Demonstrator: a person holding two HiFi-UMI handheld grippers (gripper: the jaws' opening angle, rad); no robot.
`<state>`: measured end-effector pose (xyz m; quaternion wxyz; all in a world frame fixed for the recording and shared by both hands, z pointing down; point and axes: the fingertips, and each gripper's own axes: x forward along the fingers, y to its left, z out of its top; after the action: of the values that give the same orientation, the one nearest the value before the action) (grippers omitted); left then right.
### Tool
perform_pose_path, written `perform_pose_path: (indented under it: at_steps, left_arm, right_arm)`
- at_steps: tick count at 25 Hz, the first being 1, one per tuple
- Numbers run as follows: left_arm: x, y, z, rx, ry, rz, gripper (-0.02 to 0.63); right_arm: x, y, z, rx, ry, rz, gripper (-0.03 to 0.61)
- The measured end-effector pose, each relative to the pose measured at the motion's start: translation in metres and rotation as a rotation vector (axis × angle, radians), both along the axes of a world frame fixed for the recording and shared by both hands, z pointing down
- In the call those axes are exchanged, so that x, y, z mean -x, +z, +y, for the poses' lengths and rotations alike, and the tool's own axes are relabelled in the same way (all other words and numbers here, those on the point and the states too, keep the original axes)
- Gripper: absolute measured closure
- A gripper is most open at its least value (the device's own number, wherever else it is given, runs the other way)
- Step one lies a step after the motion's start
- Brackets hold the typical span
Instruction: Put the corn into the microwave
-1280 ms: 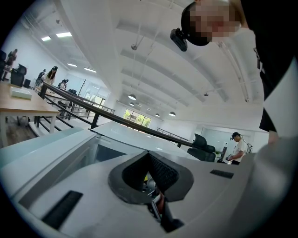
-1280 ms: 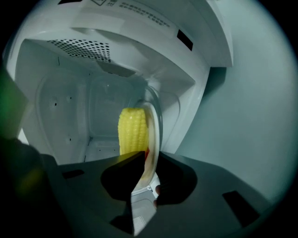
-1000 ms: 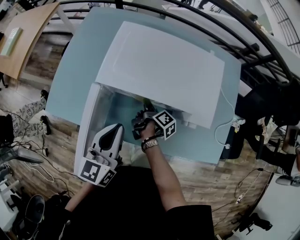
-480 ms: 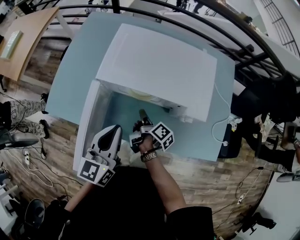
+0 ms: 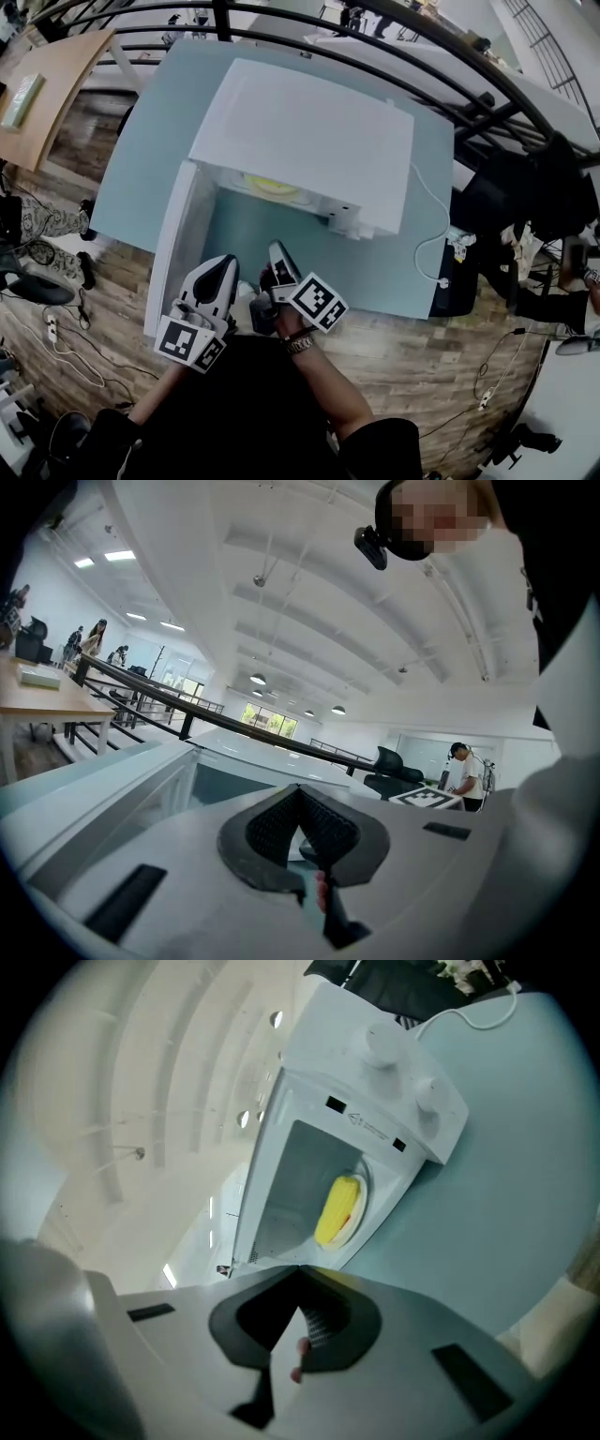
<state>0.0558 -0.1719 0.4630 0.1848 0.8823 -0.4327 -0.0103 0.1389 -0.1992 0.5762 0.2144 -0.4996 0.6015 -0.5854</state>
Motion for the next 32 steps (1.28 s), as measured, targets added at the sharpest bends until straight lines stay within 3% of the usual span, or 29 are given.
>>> perform_pose_path:
  at_steps: [5,13,21,27,32]
  left_arm:
    - [-0.002,-0.002,0.007,-0.003,0.006,0.000,0.611]
    - [-0.003,-0.006,0.016,-0.020,0.023,-0.002,0.612]
    - [-0.006,-0.017,0.023,-0.047,0.049,-0.002,0.611]
    - [-0.007,-0.020,0.035,-0.059,0.077,0.001,0.612]
    - [-0.004,-0.020,0.039,-0.057,0.087,-0.015,0.612]
  right_arm:
    - [0.003,-0.043,0.015,-0.106,-0.052,0.088,0.569]
    - [-0.018,-0.091,0.040,-0.281,-0.079,0.423,0.569]
    - [-0.018,-0.128,0.061,-0.394,-0.093,0.659,0.569]
    - [-0.015,-0.125,0.075,-0.379,-0.112,0.741,0.569]
    - [-0.007,-0.128,0.080,-0.419,-0.115,0.781,0.569]
